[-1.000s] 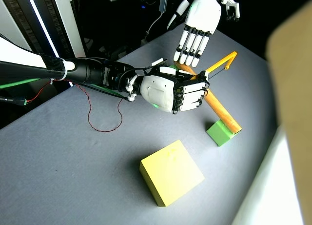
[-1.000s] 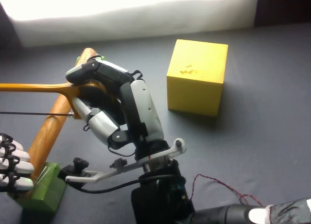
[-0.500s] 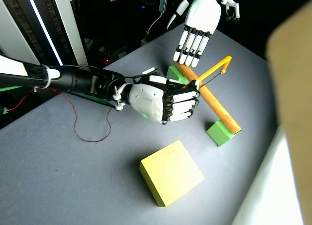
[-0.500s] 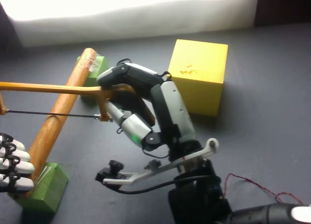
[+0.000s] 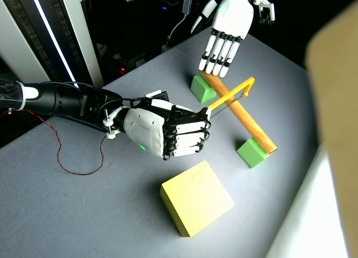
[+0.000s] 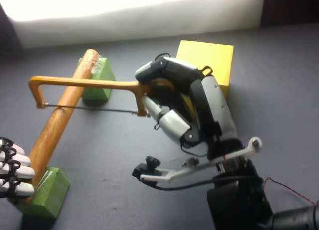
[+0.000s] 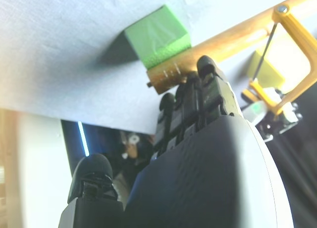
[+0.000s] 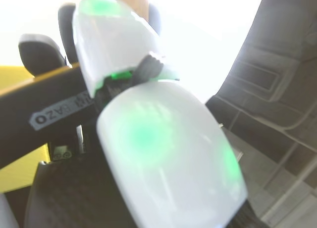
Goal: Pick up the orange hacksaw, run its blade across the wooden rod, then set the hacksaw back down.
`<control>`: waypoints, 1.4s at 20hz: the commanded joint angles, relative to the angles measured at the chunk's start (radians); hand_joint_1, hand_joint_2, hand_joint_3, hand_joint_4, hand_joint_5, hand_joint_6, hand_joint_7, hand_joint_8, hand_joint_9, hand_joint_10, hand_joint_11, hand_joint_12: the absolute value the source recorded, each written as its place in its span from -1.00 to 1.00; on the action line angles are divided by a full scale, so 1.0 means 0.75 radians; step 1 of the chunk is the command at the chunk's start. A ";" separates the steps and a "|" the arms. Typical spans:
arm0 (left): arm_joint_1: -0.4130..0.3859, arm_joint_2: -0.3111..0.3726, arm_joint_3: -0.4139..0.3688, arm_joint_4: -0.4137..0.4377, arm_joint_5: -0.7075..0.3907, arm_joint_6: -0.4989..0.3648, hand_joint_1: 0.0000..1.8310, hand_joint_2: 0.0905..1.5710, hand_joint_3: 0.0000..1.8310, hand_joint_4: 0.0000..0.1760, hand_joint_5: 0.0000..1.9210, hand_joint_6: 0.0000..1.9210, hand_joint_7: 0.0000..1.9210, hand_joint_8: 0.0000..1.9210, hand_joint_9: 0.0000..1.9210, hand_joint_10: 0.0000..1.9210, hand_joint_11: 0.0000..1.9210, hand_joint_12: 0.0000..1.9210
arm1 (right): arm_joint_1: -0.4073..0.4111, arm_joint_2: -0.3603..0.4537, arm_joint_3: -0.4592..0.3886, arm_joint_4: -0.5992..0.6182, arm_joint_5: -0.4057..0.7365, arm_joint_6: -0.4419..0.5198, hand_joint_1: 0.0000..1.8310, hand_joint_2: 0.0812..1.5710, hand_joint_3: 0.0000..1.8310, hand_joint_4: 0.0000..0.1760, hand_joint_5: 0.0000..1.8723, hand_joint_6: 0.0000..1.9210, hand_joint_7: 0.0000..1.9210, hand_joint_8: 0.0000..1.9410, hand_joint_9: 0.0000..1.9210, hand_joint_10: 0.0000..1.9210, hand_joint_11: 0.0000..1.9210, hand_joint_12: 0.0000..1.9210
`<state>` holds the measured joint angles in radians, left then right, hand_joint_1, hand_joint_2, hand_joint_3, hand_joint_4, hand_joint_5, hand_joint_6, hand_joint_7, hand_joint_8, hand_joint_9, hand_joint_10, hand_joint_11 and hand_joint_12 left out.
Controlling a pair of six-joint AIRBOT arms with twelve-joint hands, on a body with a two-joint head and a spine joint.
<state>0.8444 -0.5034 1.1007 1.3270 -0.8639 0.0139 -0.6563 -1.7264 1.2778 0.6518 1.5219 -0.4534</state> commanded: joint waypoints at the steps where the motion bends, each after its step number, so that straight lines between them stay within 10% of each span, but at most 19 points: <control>1: -0.004 -0.004 0.001 -0.033 0.011 0.003 -0.95 0.52 -1.00 -1.00 -0.92 -1.00 -0.91 -1.00 -0.91 -1.00 -1.00 -0.76 | 0.043 0.022 -0.006 -0.119 0.163 0.016 0.62 0.44 -1.00 -1.00 -0.13 0.00 -0.18 0.17 -0.04 0.28 -0.19 0.79; 16: -0.010 -0.010 0.013 -0.033 0.017 0.003 -0.95 0.52 -1.00 -1.00 -0.92 -1.00 -0.90 -1.00 -0.90 -1.00 -1.00 -0.73 | -0.130 0.365 -0.555 -0.063 0.282 -0.003 0.62 0.43 -1.00 -1.00 -0.12 0.00 -0.14 0.12 0.01 0.22 -0.20 0.78; 28: -0.008 -0.013 0.021 -0.033 0.015 0.003 -0.96 0.53 -1.00 -1.00 -0.92 -1.00 -0.91 -1.00 -0.91 -1.00 -1.00 -0.76 | -0.403 0.355 -0.533 -0.039 0.283 0.200 0.62 0.41 -1.00 -1.00 -0.13 0.03 -0.11 0.05 0.03 0.18 -0.18 0.75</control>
<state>0.8413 -0.5095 1.1095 1.3277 -0.8684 0.0135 -0.9688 -1.4662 0.8837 0.7105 1.6287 -0.3241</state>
